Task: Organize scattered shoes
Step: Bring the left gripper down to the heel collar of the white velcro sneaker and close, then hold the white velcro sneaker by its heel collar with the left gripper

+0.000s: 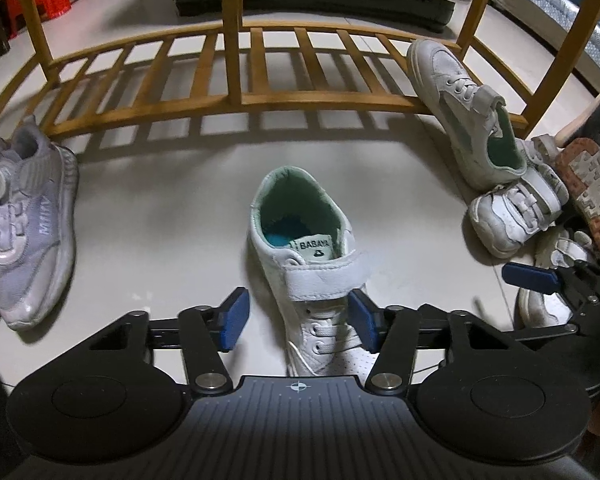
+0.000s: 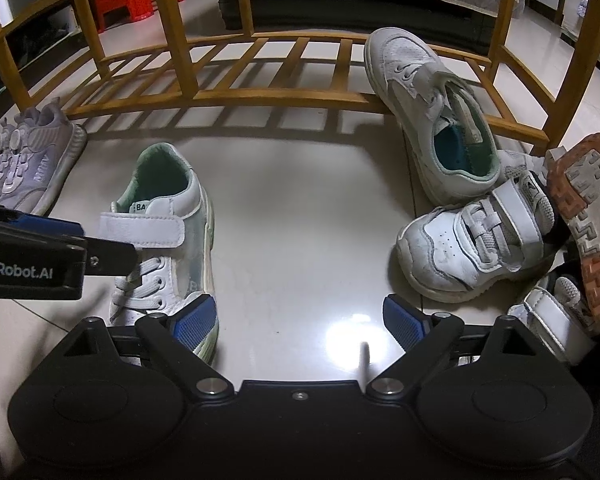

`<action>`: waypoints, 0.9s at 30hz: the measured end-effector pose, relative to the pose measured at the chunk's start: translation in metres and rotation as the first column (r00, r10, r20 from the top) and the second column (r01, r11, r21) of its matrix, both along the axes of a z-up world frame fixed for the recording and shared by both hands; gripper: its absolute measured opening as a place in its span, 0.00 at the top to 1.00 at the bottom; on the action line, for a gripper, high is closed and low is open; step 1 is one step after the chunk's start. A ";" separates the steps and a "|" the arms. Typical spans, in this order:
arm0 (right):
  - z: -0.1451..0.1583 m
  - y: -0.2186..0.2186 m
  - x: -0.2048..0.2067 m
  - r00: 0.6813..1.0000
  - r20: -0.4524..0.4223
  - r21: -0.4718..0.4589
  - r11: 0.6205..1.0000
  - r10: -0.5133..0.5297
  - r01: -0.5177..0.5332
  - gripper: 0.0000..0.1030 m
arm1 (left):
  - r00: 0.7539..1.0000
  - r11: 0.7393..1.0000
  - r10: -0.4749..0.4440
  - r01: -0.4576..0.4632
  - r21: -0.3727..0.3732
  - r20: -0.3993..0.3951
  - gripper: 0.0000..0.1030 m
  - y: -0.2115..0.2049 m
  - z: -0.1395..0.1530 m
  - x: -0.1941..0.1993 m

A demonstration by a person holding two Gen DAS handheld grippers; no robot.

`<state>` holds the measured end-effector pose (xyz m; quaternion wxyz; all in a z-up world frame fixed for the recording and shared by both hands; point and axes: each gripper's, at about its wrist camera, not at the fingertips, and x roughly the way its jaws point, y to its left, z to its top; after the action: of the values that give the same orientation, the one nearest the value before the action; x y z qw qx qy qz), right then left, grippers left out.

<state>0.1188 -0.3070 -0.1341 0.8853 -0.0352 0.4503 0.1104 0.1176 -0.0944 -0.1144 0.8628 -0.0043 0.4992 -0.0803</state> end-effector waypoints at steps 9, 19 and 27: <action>-0.001 0.008 -0.001 0.998 -0.024 0.022 0.998 0.060 -0.060 0.10 | 1.000 1.000 -0.007 0.006 -0.018 -0.011 0.70 0.007 0.004 -0.001; 0.003 0.018 -0.008 0.990 -0.018 0.061 0.988 0.141 -0.139 0.10 | 0.999 0.999 0.024 -0.022 -0.038 0.038 0.63 0.019 0.030 -0.001; 0.001 0.034 -0.014 0.979 -0.027 0.072 0.977 0.204 -0.201 0.10 | 0.994 0.994 0.105 -0.105 -0.010 0.036 0.62 0.024 0.027 0.027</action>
<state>0.1046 -0.2734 -0.1327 0.8622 -0.0485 0.4556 0.2159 0.1442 -0.0705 -0.0873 0.8746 -0.0327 0.4823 -0.0372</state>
